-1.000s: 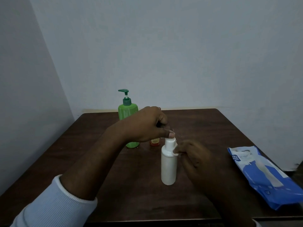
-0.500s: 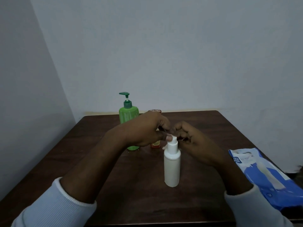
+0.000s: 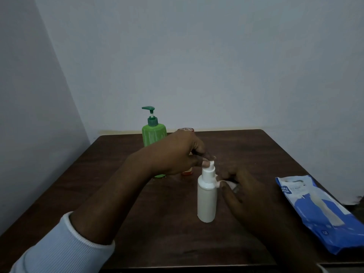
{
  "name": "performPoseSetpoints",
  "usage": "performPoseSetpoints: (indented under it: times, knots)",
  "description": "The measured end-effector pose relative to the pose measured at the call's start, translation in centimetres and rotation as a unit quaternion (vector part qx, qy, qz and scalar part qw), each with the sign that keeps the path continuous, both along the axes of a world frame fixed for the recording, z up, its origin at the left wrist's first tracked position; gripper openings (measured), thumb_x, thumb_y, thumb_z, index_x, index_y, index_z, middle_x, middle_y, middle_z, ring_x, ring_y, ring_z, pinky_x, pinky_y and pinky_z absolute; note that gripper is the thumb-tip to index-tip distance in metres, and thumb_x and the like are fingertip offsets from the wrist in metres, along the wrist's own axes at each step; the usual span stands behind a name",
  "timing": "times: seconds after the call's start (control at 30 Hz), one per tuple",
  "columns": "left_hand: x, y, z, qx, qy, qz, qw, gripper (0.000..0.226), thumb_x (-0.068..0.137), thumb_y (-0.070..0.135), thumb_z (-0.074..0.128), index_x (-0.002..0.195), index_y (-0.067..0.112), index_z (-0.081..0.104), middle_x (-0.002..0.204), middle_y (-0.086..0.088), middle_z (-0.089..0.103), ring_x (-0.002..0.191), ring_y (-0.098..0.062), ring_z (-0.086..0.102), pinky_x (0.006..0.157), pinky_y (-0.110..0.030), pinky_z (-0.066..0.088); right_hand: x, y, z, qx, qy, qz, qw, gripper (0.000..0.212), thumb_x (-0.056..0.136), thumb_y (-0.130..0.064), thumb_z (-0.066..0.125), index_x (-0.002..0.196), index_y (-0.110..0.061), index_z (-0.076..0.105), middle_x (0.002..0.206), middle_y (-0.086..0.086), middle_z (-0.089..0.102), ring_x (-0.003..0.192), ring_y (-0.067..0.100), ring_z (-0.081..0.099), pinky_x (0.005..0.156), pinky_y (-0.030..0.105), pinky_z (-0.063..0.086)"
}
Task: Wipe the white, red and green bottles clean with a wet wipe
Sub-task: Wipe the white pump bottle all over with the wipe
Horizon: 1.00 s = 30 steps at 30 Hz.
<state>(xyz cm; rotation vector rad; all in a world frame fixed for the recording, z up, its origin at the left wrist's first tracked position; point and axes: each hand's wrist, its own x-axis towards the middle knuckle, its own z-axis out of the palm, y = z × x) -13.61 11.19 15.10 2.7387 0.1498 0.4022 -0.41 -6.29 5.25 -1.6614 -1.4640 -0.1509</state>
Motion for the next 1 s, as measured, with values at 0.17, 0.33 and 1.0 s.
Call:
performPoseSetpoints:
  times: [0.17, 0.33, 1.0]
  knots:
    - [-0.4, -0.4, -0.2, -0.014, 0.010, 0.017, 1.000, 0.020, 0.096, 0.024, 0.072, 0.105, 0.009, 0.081, 0.111, 0.010, 0.078, 0.090, 0.023, 0.063, 0.074, -0.002, 0.047, -1.0, -0.3, -2.0, 0.037, -0.156, 0.034, 0.987, 0.025, 0.083, -0.015, 0.059, 0.108, -0.017, 0.055, 0.101, -0.008, 0.055, 0.089, 0.006, 0.058, 0.084, 0.003, 0.040]
    - [-0.5, -0.4, -0.1, -0.029, 0.010, 0.027, 0.999, 0.024, 0.092, 0.032, 0.076, 0.103, 0.011, 0.082, 0.104, 0.006, 0.080, 0.093, 0.001, 0.073, 0.086, -0.031, 0.057, -0.6, -0.2, -2.0, 0.060, -0.152, 0.049, 0.985, 0.023, 0.087, -0.015, 0.056, 0.110, -0.016, 0.054, 0.107, -0.004, 0.056, 0.095, 0.008, 0.057, 0.079, 0.023, 0.049]
    - [-0.4, -0.4, -0.3, -0.024, 0.012, 0.017, 0.999, 0.016, 0.087, 0.018, 0.079, 0.103, 0.014, 0.081, 0.101, 0.006, 0.080, 0.089, -0.003, 0.072, 0.080, -0.026, 0.058, -1.0, -0.2, -0.9, 0.055, -0.106, 0.005, 0.993, 0.029, 0.084, -0.019, 0.049, 0.098, -0.006, 0.072, 0.099, 0.004, 0.065, 0.095, 0.003, 0.054, 0.086, 0.007, 0.041]
